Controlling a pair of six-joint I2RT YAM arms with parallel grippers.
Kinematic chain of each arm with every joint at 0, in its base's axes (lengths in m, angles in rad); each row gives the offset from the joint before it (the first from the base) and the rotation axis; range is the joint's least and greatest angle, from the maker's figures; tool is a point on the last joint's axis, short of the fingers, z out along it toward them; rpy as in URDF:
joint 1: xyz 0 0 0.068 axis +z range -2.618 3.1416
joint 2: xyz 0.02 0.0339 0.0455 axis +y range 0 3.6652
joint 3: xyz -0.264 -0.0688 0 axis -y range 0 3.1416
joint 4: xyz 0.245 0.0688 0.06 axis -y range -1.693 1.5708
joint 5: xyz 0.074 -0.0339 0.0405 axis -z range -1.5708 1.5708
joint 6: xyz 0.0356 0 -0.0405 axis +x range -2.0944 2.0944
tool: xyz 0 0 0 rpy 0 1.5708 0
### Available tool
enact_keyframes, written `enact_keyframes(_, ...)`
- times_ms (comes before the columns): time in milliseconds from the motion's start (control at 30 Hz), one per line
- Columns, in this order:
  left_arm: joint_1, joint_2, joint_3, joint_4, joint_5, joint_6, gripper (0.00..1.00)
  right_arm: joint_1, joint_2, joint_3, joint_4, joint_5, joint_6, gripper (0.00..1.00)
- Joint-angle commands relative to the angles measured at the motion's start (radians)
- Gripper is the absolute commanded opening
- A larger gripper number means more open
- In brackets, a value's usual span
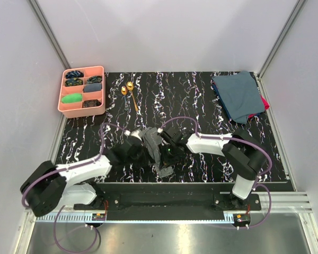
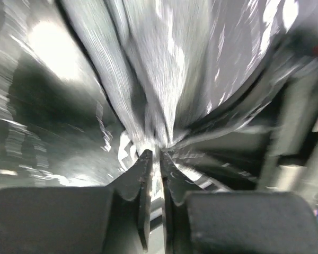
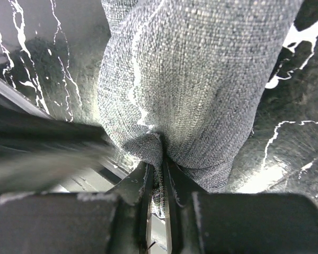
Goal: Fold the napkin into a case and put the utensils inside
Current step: Stuff the top corner of the smaller-rectangle-folded napkin into the folded napkin.
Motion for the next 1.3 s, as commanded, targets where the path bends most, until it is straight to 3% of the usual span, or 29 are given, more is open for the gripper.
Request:
enact_keyframes(0, 0.162, -0.102, 0.049, -0.066, 0.018, 0.106, 0.15, 0.014, 0.036, -0.036, 0.026, 0.031, -0.004, 0.15)
enact_keyframes(167, 0.276, 0.001, 0.193, -0.053, 0.097, 0.175, 0.16, 0.012, 0.024, -0.035, 0.025, 0.034, 0.0, 0.19)
enact_keyframes(433, 0.291, 0.258, 0.3, 0.053, 0.188, 0.172, 0.1, 0.014, 0.021, -0.033, 0.028, 0.03, 0.006, 0.2)
enact_keyframes(533, 0.293, 0.326, 0.328, 0.053, 0.171, 0.187, 0.08, 0.014, 0.015, -0.03, 0.026, 0.025, 0.012, 0.21)
enact_keyframes(733, 0.329, 0.417, 0.367, -0.082, -0.013, 0.286, 0.04, 0.014, -0.04, -0.049, 0.021, 0.002, 0.024, 0.21)
enact_keyframes(967, 0.365, 0.453, 0.35, -0.073, -0.024, 0.314, 0.01, 0.026, -0.114, -0.084, 0.006, -0.035, 0.012, 0.2)
enact_keyframes(1167, 0.365, 0.458, 0.35, -0.063, -0.039, 0.319, 0.0, 0.037, -0.086, -0.078, 0.031, -0.104, 0.009, 0.33)
enact_keyframes(1267, 0.363, 0.454, 0.357, -0.071, -0.036, 0.323, 0.0, 0.037, -0.109, -0.082, 0.052, -0.144, 0.001, 0.44)
